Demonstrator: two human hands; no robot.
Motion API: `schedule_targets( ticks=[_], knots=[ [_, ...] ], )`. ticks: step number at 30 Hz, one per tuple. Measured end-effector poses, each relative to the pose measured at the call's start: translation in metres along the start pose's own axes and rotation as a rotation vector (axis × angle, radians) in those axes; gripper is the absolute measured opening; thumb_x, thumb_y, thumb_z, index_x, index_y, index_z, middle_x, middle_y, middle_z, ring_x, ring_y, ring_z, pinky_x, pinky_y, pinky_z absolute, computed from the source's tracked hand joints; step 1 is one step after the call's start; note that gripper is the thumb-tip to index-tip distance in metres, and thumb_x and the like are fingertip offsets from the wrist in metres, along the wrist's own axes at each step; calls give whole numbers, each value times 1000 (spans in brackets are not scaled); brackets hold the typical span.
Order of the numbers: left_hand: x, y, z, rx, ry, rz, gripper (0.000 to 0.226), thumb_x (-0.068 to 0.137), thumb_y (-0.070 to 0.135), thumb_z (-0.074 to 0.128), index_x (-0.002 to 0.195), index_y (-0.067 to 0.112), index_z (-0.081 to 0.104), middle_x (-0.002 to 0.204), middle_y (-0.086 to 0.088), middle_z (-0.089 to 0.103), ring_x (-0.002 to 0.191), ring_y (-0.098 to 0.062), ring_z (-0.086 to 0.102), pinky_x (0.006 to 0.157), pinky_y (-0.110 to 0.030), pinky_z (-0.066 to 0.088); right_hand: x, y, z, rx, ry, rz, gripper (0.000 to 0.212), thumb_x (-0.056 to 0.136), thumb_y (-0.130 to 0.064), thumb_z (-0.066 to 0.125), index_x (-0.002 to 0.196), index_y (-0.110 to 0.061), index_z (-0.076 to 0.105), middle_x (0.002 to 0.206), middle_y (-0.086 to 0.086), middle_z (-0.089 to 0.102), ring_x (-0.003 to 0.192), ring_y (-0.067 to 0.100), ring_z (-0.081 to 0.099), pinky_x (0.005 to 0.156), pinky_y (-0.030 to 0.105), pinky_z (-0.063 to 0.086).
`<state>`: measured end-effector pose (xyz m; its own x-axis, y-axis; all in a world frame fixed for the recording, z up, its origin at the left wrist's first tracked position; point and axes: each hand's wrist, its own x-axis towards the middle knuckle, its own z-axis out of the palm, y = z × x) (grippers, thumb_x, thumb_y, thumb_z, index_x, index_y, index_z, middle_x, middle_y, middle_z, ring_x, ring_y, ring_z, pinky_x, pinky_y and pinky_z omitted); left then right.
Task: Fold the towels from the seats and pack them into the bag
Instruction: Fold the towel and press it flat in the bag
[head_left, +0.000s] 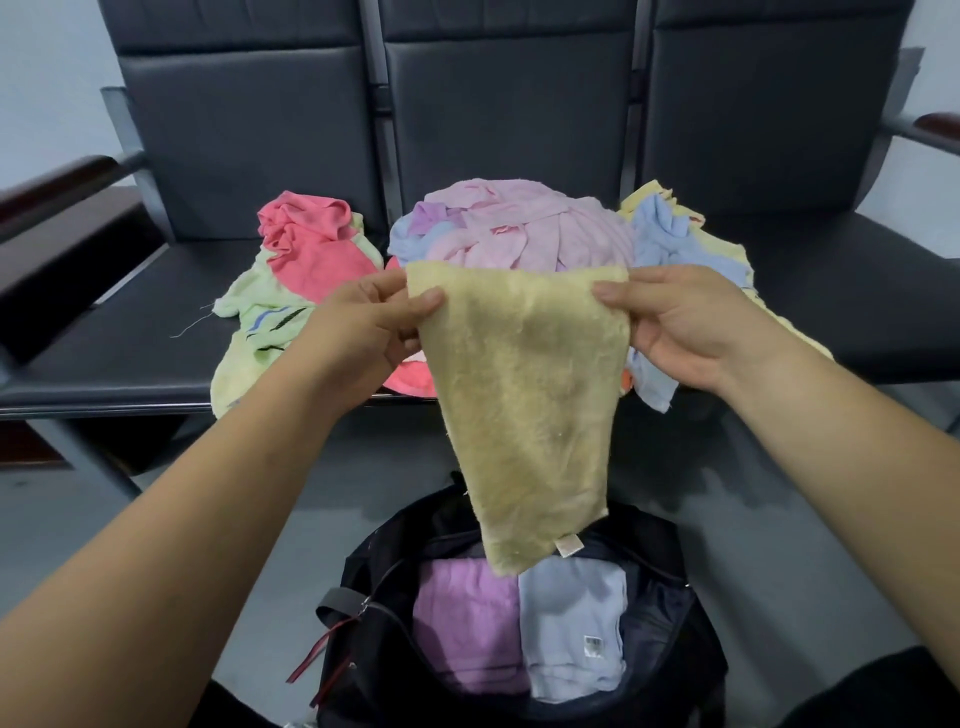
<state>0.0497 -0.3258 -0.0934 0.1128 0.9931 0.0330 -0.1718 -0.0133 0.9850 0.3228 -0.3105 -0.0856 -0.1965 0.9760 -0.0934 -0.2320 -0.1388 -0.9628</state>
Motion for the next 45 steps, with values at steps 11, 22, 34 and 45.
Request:
schedule_targets(
  ticks=[11,22,34,45],
  knots=[
    [-3,2,0,61,53,34,14,95,14,60,94,3,70,69,1,71,60,-8,66,58,-17,52,3,7,0,27,113,-102,16,87,-8,73,95,4,66,93,17,71,91,27,70,80,33,61],
    [-2,-7,-10,397,131,87,13,88,17,75,75,17,77,62,-4,59,57,-20,46,56,-20,38,-2,8,0,-150,235,-162,6,89,-6,74,94,-1,73,91,13,77,85,23,76,76,32,63],
    [-6,-5,3,42,83,155,12,85,21,71,91,14,78,83,-1,75,75,-13,69,69,-20,53,-3,9,-1,-55,213,-137,17,93,-14,71,108,-6,68,98,9,76,90,23,73,88,40,60],
    [-7,-4,-3,507,-77,128,49,99,14,62,140,36,46,102,4,74,78,-11,69,61,-23,51,-8,14,7,-325,-53,-81,76,90,6,69,147,-34,38,104,11,73,73,10,73,46,24,51]
  ],
)
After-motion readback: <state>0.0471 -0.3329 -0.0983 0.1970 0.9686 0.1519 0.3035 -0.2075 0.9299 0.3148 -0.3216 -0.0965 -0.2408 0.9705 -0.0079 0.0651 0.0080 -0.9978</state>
